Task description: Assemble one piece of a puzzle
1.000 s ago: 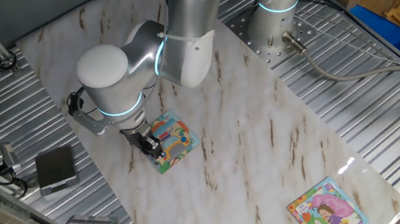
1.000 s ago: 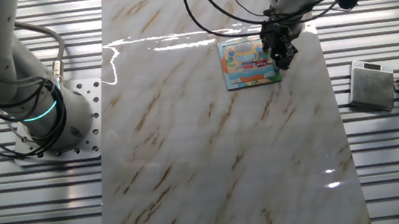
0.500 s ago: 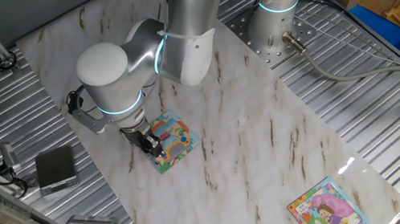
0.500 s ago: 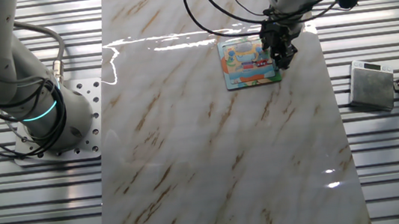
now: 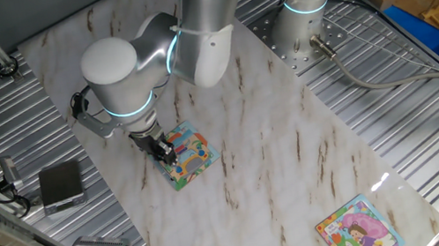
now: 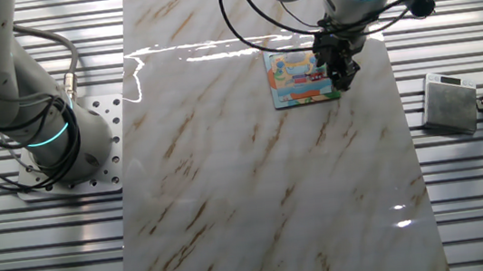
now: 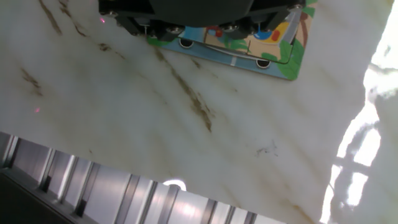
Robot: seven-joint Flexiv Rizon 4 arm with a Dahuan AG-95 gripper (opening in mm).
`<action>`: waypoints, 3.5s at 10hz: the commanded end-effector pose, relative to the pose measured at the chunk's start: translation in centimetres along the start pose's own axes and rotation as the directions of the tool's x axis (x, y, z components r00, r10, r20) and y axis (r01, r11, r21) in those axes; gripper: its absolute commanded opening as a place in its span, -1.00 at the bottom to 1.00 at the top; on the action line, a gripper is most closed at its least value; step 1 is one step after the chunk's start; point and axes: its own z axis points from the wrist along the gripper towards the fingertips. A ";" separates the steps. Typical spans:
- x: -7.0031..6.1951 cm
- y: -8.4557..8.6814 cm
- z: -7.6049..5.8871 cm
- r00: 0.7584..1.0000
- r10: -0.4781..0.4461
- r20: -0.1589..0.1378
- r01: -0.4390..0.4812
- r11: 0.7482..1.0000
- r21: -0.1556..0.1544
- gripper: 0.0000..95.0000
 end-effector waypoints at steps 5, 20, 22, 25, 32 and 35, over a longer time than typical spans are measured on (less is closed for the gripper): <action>1.2 -1.3 0.1 1.000 -0.025 -0.001 0.025 1.000 0.007 0.20; 2.1 -2.3 0.7 1.000 -0.031 0.004 0.031 1.000 -0.003 0.20; 2.1 -2.2 0.7 0.999 -0.031 0.006 0.031 0.999 -0.007 0.20; 2.0 -2.2 0.7 1.000 -0.029 0.007 0.029 1.000 -0.010 0.20; 2.0 -2.1 0.6 1.000 -0.028 0.009 0.028 1.000 -0.013 0.20; 2.0 -2.1 0.5 1.000 -0.026 0.010 0.026 1.000 -0.015 0.20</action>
